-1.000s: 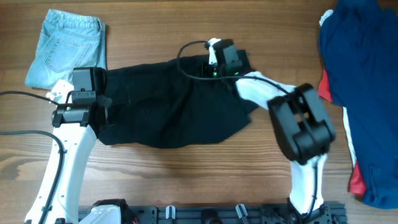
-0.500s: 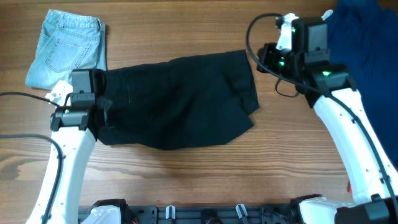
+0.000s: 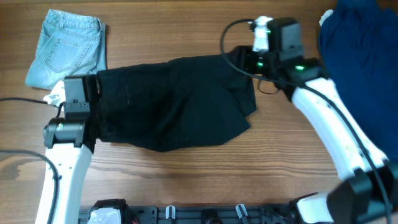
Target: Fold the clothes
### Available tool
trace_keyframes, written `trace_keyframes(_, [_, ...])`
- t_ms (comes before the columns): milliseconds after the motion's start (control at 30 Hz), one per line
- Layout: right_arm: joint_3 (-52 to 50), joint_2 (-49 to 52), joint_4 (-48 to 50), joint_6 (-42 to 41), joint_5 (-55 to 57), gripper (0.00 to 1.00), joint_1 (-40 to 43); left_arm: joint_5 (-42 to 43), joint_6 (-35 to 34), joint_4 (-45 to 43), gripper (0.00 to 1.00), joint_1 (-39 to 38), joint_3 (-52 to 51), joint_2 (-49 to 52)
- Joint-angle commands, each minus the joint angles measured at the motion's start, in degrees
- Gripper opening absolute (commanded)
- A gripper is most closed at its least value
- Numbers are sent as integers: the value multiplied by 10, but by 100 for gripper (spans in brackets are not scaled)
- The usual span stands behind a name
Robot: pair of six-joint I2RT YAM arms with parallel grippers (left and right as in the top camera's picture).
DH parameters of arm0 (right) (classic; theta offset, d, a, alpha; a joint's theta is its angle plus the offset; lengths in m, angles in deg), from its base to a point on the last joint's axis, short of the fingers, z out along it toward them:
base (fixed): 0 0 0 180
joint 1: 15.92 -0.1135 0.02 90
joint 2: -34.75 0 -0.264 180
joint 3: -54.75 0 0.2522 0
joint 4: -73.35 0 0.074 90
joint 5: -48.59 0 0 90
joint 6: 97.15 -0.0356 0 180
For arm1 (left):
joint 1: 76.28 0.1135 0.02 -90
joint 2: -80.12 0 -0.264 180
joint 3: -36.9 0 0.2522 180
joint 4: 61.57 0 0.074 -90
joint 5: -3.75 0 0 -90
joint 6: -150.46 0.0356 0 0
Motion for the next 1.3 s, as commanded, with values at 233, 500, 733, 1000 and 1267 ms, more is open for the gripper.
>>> trace_keyframes(233, [3, 234, 252, -22, -11, 72, -52, 19, 5, -16, 4, -21, 4, 123])
trace_keyframes(500, [3, 319, 329, -33, -12, 72, -75, 19, 5, -31, 4, -21, 4, 154])
trace_keyframes(733, [3, 346, 337, -33, -12, 59, -80, 19, 5, -35, 4, -21, 4, 156])
trace_keyframes(1000, [3, 348, 287, 2, -6, 43, -81, 19, 5, -35, 4, -21, 4, 156])
trace_keyframes(1267, [29, 344, 157, 90, -20, 61, -81, 19, 5, -37, 4, -21, 4, 156])
